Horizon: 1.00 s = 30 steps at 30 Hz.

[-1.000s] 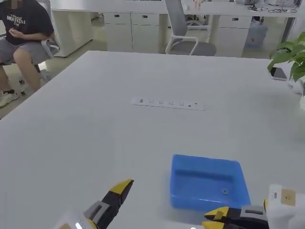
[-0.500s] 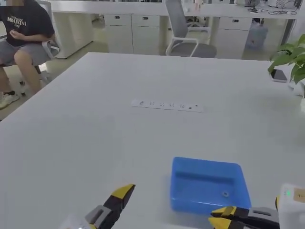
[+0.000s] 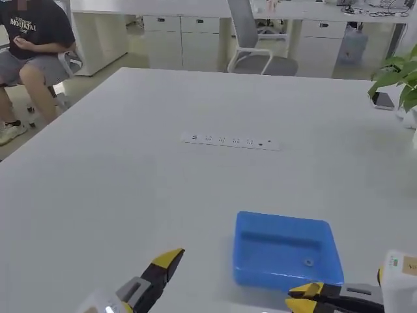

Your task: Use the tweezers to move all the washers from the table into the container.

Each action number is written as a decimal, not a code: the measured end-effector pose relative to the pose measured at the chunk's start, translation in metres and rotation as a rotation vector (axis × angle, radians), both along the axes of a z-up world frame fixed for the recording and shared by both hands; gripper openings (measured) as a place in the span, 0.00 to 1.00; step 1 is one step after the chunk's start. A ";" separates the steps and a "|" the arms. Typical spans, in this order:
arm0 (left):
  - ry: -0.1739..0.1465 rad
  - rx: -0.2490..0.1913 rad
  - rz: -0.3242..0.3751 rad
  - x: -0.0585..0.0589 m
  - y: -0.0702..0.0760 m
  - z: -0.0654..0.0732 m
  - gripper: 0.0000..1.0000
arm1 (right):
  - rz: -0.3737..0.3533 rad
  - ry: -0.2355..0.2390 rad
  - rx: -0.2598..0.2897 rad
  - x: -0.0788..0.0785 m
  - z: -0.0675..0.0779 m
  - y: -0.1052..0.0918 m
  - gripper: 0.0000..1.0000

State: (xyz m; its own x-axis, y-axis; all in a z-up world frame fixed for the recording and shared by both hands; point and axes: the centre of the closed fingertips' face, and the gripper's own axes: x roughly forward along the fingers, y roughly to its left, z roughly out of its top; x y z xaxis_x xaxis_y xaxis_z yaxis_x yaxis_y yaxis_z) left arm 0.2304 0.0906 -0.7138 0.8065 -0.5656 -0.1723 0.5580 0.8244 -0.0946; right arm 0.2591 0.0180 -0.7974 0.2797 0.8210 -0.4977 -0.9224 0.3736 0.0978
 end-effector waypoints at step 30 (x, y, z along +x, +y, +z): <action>0.008 0.001 0.003 0.000 0.000 -0.001 0.87 | -0.151 0.073 0.086 0.022 0.040 -0.012 0.03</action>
State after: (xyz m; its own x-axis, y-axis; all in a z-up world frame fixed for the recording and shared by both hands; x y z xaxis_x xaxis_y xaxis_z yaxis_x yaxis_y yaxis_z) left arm 0.2306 0.0909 -0.7147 0.8070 -0.5626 -0.1798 0.5543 0.8265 -0.0981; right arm 0.2813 0.0064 -0.7578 0.3687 0.8127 -0.4512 -0.8458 0.4947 0.1999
